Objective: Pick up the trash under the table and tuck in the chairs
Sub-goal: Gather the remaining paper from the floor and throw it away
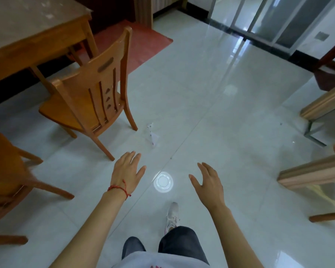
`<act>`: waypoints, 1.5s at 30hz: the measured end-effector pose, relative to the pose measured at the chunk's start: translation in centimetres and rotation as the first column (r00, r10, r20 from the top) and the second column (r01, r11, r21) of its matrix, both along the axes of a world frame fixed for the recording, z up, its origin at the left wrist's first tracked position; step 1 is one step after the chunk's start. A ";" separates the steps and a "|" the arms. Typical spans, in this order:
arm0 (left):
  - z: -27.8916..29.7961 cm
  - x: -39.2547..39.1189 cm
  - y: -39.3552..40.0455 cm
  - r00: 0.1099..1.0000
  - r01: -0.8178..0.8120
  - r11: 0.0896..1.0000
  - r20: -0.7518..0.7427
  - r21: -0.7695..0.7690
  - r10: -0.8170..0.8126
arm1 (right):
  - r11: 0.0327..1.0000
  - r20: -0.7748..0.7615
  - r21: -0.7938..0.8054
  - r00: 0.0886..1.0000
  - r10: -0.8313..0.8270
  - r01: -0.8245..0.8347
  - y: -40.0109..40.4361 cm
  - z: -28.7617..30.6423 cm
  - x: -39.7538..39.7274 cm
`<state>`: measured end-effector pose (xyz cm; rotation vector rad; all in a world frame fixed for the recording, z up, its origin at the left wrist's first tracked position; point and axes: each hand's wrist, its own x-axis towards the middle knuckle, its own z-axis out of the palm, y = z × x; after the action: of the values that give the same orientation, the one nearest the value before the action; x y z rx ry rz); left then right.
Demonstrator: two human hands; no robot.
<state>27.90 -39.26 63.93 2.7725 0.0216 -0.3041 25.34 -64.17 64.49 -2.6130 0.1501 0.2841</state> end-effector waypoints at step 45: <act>-13.5 45.1 -4.7 0.873 -0.463 0.882 -0.210 -0.082 0.439 | 0.893 -0.233 0.099 0.862 0.450 -0.439 0.3 -14.5 56.0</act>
<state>73.02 -43.93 50.40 2.5009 0.6657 -0.4182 81.37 -63.87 50.01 -2.5304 -0.3806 0.7710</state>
